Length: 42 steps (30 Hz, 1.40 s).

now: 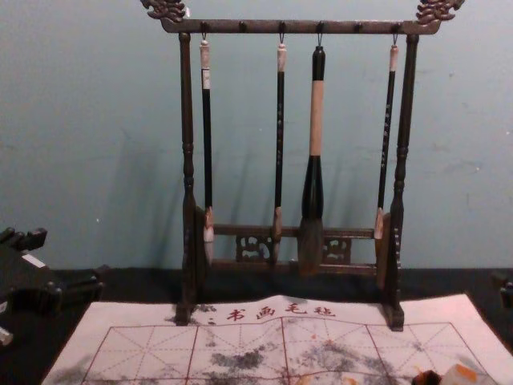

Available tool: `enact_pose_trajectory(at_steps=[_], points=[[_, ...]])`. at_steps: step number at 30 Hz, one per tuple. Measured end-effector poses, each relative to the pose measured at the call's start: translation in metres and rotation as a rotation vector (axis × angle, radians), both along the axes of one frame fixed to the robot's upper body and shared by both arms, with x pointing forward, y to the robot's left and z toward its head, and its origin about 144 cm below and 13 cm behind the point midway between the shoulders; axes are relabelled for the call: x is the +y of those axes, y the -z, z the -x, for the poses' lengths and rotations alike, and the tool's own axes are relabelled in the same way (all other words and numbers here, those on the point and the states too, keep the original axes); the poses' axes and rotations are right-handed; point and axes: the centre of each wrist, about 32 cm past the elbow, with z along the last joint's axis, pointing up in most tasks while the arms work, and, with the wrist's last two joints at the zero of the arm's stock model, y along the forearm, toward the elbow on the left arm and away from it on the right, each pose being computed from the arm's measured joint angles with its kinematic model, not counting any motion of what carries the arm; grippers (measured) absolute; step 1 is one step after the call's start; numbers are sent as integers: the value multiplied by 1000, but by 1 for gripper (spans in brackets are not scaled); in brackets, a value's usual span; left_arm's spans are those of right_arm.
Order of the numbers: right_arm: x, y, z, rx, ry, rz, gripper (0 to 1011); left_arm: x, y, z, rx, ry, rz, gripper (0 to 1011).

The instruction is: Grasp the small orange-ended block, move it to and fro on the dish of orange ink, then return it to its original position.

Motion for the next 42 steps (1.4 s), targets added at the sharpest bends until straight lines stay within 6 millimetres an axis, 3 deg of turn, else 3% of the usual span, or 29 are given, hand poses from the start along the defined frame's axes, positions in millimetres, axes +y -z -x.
enact_pose_trajectory(at_steps=[42], points=[[0,0,0,-2,1,-1,1000,0,0,0,0,0,0,1001]])
